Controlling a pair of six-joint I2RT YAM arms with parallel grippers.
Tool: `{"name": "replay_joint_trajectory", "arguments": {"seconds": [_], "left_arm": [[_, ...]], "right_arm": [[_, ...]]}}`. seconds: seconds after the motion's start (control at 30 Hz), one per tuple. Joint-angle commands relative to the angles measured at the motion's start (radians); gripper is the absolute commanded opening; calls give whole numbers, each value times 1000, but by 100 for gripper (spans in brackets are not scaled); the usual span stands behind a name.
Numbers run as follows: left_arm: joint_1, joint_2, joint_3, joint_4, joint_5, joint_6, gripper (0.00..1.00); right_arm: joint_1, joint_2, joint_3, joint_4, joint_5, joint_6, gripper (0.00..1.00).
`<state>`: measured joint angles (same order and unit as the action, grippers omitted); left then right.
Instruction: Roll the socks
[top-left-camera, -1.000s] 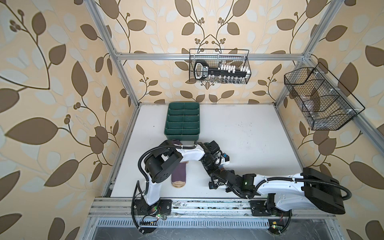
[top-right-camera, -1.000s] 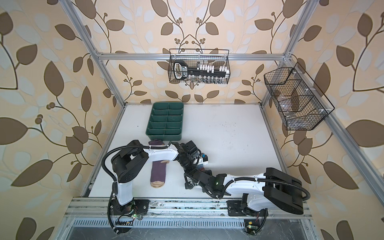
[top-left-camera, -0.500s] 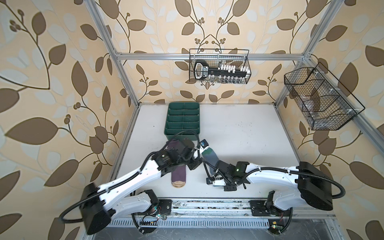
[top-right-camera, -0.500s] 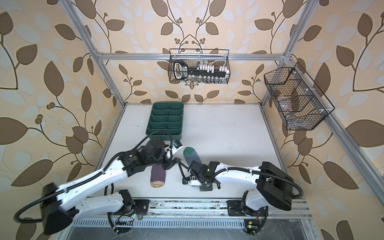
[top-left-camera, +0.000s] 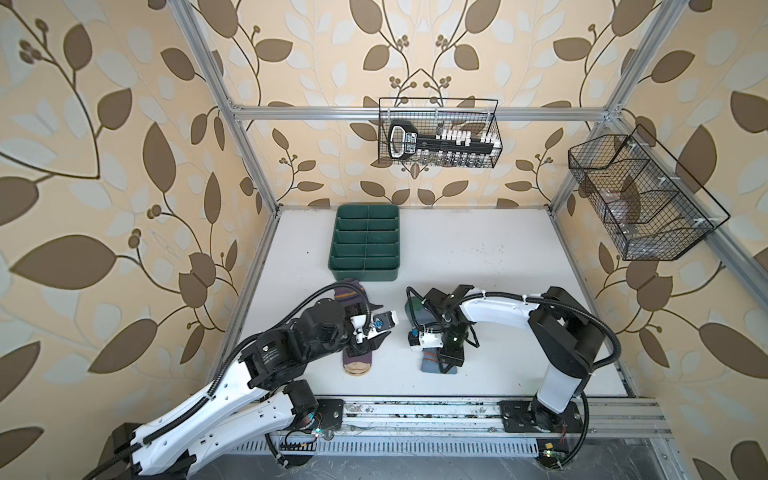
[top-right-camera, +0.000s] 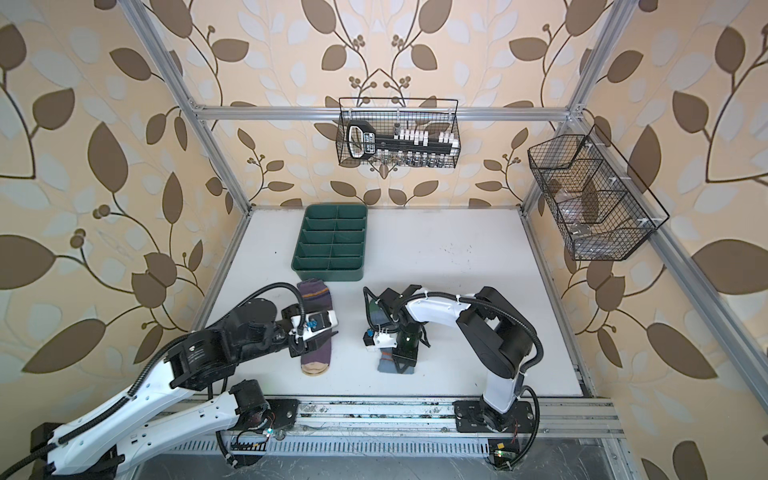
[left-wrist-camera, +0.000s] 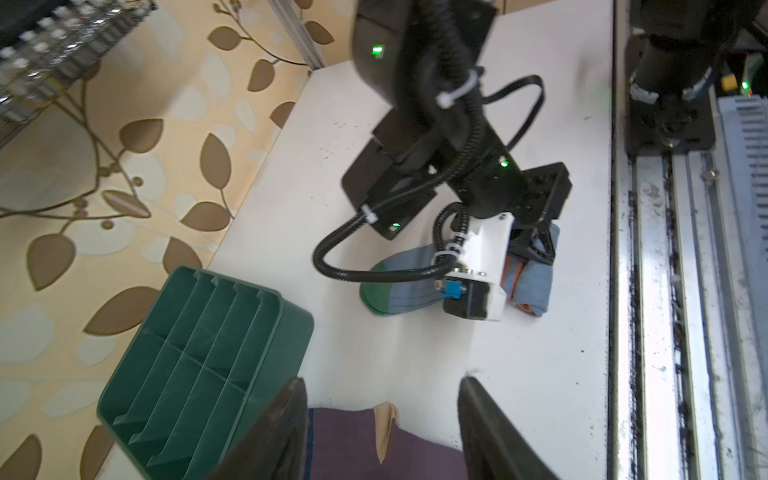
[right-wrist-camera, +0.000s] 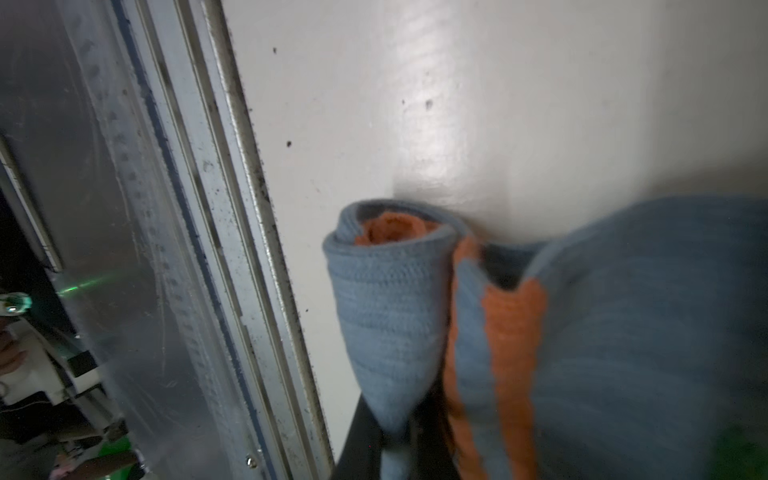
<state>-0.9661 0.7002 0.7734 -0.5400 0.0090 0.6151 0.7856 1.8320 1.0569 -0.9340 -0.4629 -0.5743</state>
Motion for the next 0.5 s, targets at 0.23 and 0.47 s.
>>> {"name": "replay_joint_trajectory", "arguments": {"seconds": [0.23,0.47], "left_arm": [[-408,410,-216,408,-286,60,60],[-426,661,-168,550,-331,-55,57]], "right_arm": [[-20,103,30,35,22,-71,5],[-22,99,21,43,20,-73,5]]}}
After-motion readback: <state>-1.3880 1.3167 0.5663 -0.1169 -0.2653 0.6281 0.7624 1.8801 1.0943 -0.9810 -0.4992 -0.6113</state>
